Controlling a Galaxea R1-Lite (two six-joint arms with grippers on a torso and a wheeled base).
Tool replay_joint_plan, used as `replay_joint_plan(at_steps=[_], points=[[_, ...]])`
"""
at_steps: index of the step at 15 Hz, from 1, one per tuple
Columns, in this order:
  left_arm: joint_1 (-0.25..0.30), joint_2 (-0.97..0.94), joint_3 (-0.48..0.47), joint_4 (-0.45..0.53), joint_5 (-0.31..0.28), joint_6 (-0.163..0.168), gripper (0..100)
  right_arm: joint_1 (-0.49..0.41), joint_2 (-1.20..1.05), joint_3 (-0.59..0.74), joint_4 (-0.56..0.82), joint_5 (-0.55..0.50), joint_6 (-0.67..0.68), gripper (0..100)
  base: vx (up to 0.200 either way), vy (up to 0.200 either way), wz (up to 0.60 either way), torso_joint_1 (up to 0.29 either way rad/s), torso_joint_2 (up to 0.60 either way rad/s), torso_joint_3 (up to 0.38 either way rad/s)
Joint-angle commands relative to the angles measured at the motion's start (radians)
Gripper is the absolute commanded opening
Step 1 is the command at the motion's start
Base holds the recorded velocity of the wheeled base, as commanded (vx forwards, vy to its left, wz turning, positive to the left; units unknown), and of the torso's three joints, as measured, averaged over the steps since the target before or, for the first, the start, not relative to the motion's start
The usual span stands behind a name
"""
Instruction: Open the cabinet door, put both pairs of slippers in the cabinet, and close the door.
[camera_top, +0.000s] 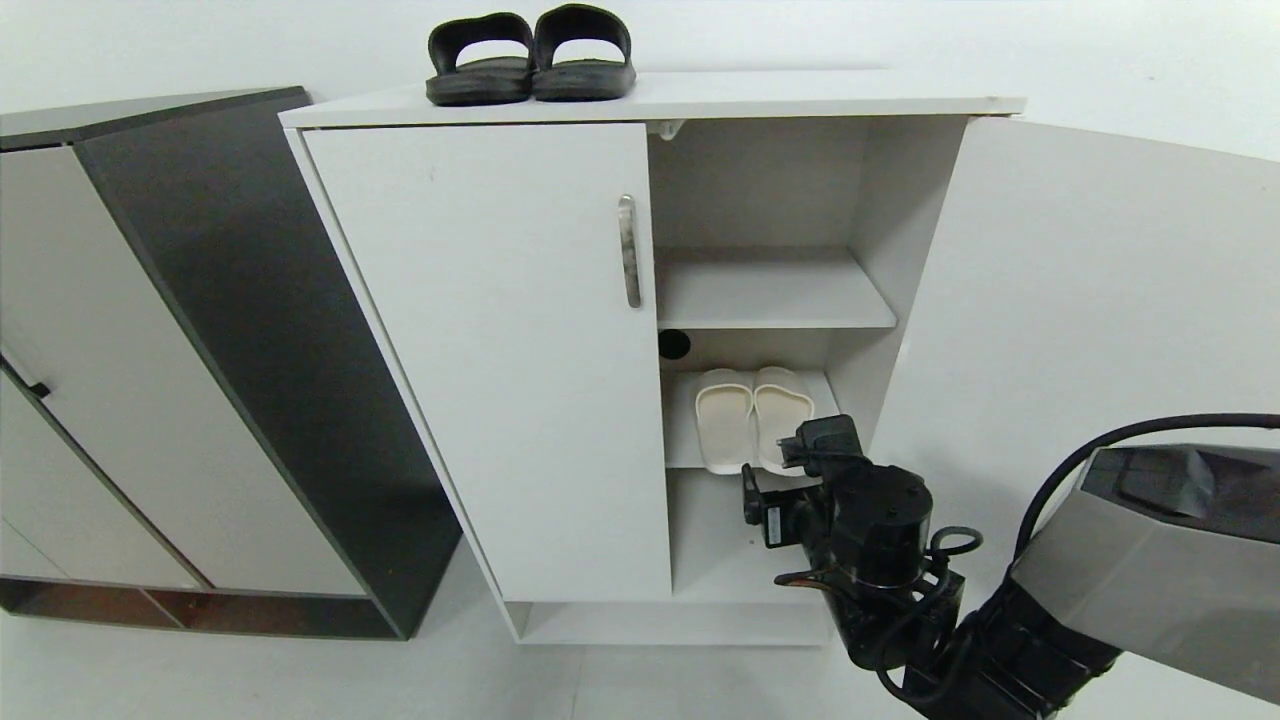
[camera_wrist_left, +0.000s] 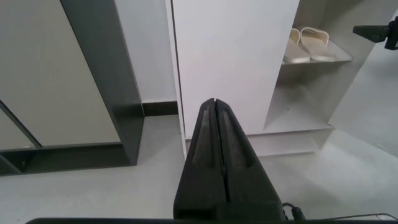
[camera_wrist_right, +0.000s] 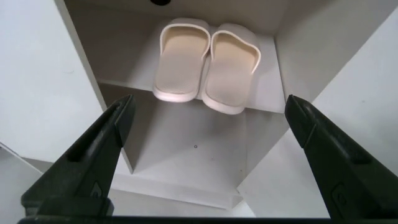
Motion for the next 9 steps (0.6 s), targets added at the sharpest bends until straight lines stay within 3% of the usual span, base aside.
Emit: replay_joint_plan(at_steps=[1,4,9], points=[[0.000,0.002,0.000,0.000,0.000,0.000,0,-0.001,0.007,0.000,0.000,0.000,0.001,100,0.000,0.000,0.00,0.000,0.00,0.000],[0.000,0.002,0.000,0.000,0.000,0.000,0,-0.001,0.021,-0.001,-0.006,0.004,0.001,100,0.000,0.000,0.00,0.000,0.00,0.000],[0.000,0.002,0.000,0.000,0.000,0.000,0,0.001,0.042,0.005,-0.025,0.009,0.001,100,0.000,0.200,0.00,0.003,0.00,-0.002]])
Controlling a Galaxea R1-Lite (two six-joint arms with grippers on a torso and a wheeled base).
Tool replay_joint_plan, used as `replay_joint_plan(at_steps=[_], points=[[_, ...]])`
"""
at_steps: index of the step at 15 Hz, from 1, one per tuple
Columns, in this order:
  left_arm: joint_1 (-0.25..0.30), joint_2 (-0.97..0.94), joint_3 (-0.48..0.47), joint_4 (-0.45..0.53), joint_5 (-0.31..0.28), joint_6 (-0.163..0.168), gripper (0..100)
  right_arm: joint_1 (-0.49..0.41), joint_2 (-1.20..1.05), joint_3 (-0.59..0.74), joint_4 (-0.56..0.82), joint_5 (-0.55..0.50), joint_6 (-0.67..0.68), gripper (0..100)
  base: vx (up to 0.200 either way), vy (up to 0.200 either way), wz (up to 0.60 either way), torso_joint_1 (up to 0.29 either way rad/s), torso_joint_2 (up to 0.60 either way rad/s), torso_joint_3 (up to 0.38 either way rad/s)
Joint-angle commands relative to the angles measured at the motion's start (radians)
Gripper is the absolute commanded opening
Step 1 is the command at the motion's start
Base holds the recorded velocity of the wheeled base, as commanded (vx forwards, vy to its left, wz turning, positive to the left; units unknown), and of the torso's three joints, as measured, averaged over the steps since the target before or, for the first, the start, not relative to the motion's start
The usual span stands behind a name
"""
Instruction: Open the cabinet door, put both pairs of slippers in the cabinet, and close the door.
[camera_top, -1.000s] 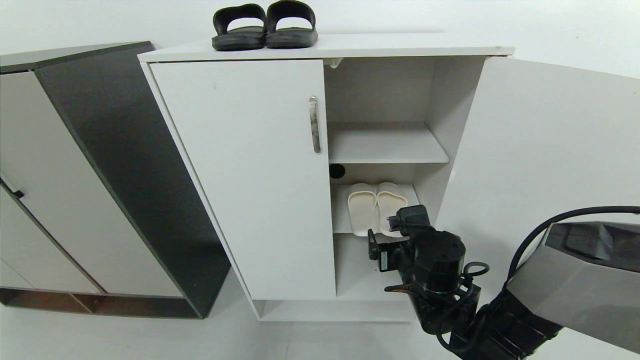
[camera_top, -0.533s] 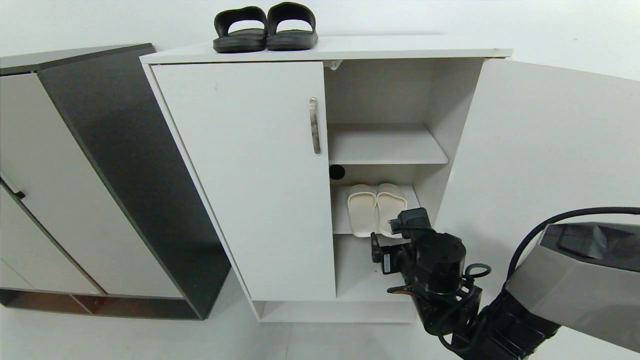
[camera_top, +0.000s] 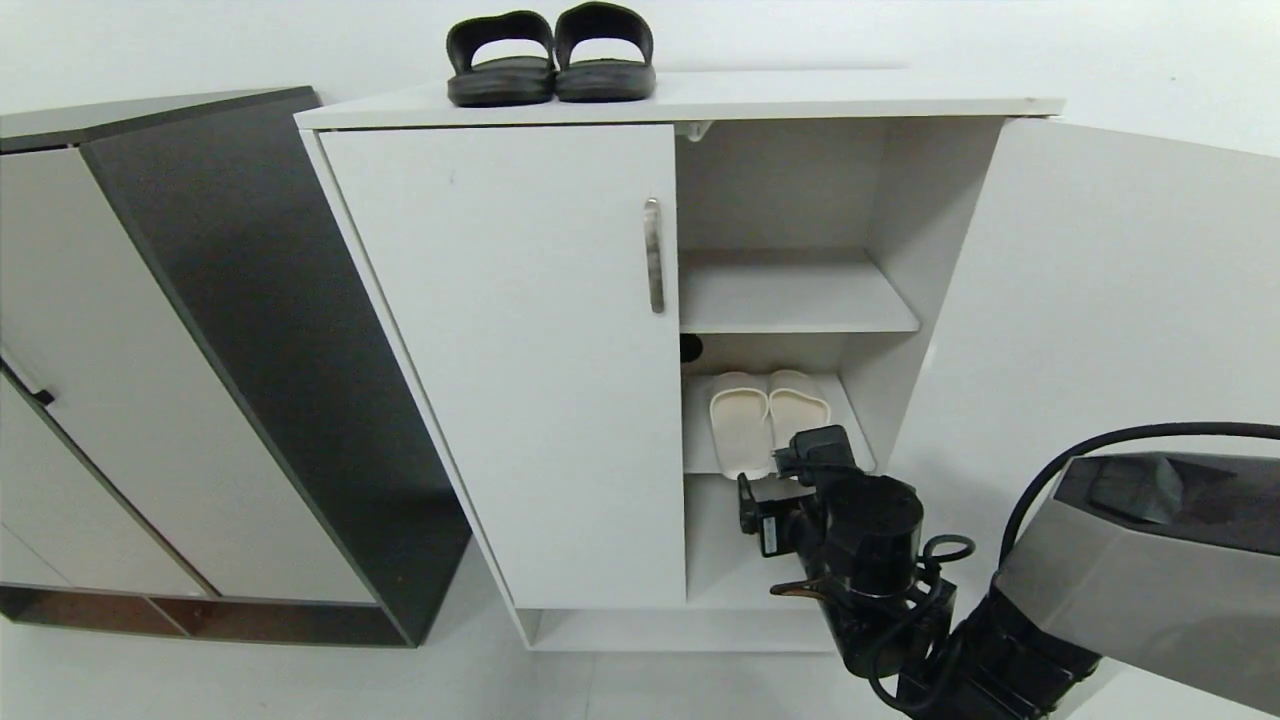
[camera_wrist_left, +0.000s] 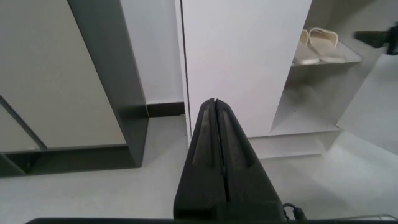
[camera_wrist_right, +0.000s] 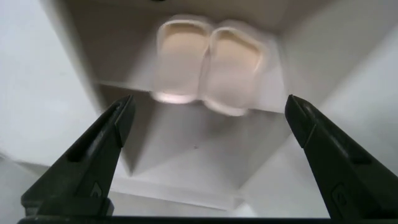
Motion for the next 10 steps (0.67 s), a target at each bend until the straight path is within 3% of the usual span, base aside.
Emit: replay_joint_plan(at_steps=[1,10], points=[[0.000,0.002,0.000,0.000,0.000,0.000,0,0.000,0.015,0.004,-0.005,0.010,-0.001,100,0.000,0.200,0.00,0.007,0.00,0.002],[0.000,0.002,0.000,0.000,0.000,0.000,0,0.000,0.028,0.038,-0.062,0.044,-0.004,100,0.000,0.200,0.00,0.003,0.00,0.004]])
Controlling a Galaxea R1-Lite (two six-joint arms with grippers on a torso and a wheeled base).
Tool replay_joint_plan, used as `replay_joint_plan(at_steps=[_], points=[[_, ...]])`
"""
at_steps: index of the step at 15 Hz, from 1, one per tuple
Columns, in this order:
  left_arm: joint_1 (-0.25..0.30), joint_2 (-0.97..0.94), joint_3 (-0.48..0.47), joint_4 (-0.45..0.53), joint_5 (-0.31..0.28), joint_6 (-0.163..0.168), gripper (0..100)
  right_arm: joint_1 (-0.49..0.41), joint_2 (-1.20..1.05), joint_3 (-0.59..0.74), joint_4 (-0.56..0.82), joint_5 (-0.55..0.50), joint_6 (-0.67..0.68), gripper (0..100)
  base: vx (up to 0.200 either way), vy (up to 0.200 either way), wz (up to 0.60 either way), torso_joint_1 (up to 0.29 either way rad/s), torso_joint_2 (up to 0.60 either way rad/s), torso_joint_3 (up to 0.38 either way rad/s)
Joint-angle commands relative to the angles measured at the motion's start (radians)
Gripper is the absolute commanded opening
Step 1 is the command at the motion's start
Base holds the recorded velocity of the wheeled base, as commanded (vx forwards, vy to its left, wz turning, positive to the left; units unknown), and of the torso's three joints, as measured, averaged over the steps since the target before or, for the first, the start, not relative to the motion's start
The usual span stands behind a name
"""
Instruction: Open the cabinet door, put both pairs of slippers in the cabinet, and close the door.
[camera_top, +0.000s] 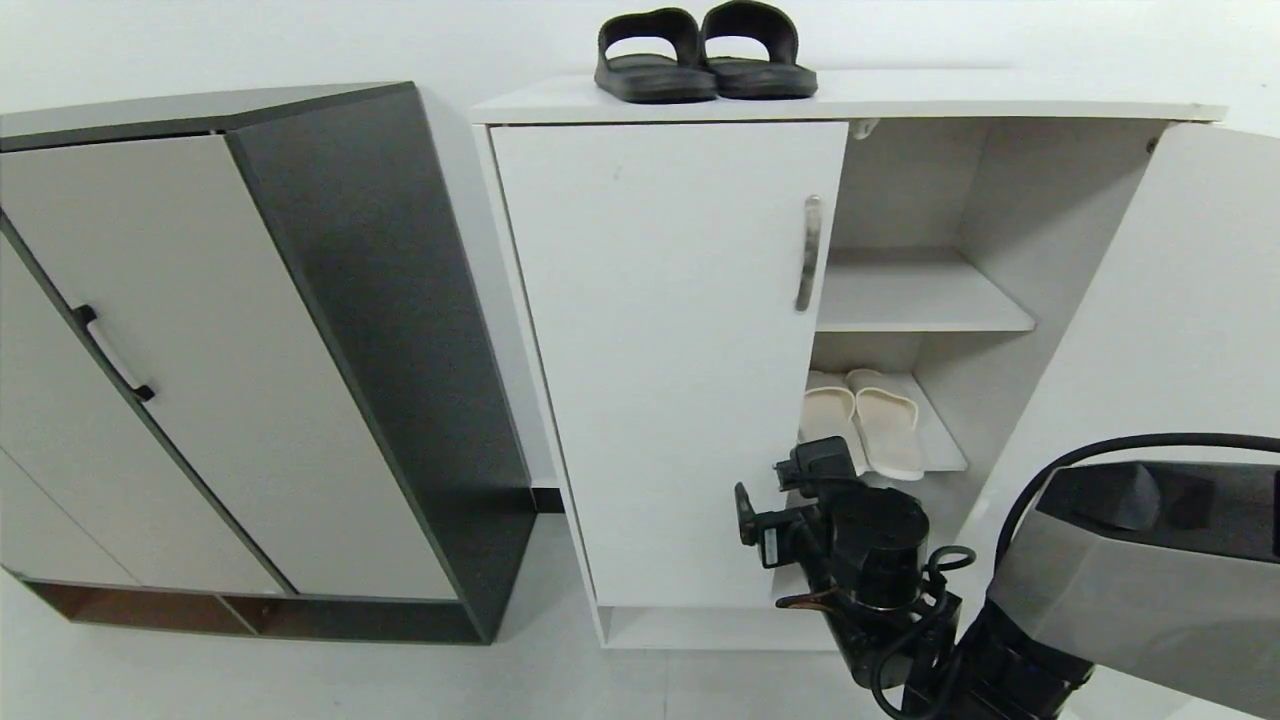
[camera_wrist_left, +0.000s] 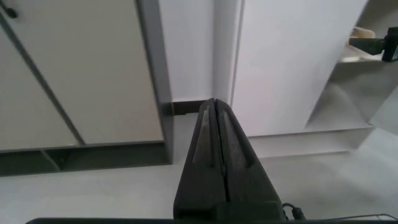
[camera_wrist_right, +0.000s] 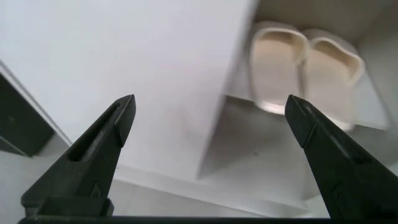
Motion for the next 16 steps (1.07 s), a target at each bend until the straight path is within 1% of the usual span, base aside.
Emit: replay_joint_plan(at_steps=[1,3,5,6,16], points=[[0.000,0.002,0.000,0.000,0.002,0.000,0,0.001,0.012,0.003,-0.015,0.002,-0.010,100,0.000,0.200,0.00,0.002,0.00,0.002],[0.000,0.002,0.000,0.000,0.002,-0.001,0,-0.005,0.033,0.021,-0.084,0.033,-0.053,100,0.000,0.000,0.00,0.000,0.00,0.000],[0.000,0.002,0.000,0.000,0.002,-0.001,0,-0.008,0.027,0.043,-0.085,0.042,-0.064,100,0.000,0.000,0.00,0.000,0.00,0.000],[0.000,0.002,0.000,0.000,0.002,-0.001,0,-0.008,0.012,0.057,-0.082,0.090,-0.064,100,0.000,0.000,0.00,0.000,0.00,0.000],[0.000,0.002,0.000,0.000,0.002,0.000,0,-0.008,0.007,0.073,-0.107,0.093,-0.070,100,0.000,0.000,0.00,0.000,0.00,0.000]])
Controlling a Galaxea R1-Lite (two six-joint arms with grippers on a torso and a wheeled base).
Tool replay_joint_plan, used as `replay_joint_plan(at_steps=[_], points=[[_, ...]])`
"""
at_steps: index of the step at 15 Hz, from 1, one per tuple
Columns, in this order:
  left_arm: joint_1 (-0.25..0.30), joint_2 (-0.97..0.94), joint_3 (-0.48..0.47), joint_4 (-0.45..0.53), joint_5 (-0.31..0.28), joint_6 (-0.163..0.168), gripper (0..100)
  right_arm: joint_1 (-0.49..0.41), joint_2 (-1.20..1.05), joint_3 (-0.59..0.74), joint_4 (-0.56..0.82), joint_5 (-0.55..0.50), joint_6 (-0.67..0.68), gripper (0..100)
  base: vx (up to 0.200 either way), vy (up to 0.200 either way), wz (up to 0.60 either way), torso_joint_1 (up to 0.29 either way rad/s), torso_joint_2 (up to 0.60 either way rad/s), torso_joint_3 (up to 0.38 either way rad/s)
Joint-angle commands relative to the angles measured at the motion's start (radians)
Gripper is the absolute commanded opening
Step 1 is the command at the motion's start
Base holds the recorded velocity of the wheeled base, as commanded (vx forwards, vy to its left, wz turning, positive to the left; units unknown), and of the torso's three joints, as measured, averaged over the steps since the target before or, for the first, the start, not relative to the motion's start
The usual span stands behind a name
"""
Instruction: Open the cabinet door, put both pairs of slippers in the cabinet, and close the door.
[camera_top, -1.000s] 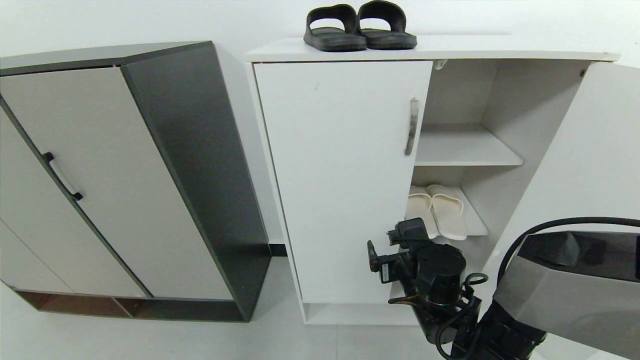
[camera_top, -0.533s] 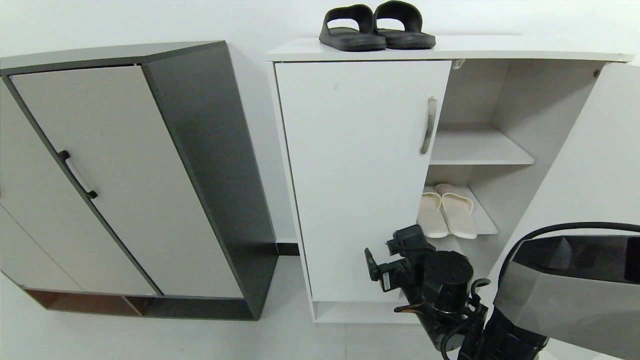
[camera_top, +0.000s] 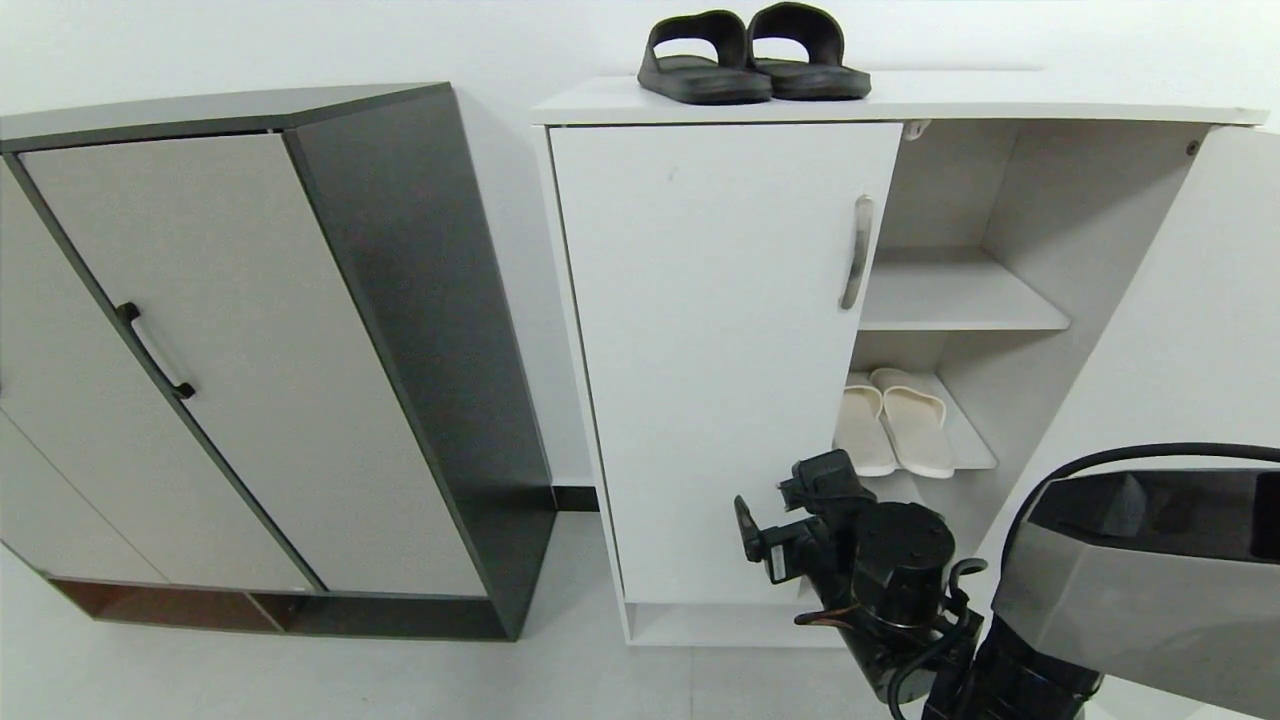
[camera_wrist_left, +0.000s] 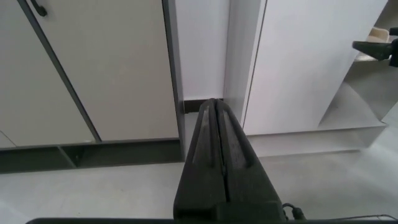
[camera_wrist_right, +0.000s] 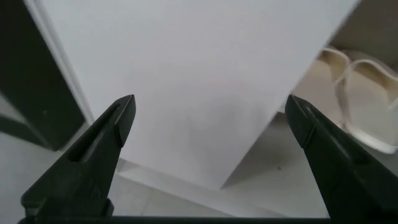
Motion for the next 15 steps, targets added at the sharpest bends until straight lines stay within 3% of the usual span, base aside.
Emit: replay_joint_plan(at_steps=[1,7,15], points=[[0.001,0.002,0.000,-0.002,0.000,0.000,0,0.000,-0.001,-0.001,-0.001,-0.001,-0.001,100,0.000,0.000,0.00,0.002,-0.22,-0.237],[0.001,0.002,0.000,0.000,0.000,0.000,0,-0.006,-0.006,-0.013,-0.002,-0.001,-0.004,100,0.000,0.000,0.00,0.042,-0.40,-0.349],[0.001,0.002,0.000,0.000,0.000,0.000,0,-0.006,-0.007,-0.008,-0.002,-0.002,-0.004,100,0.000,0.000,0.00,0.132,-0.47,-0.334]])
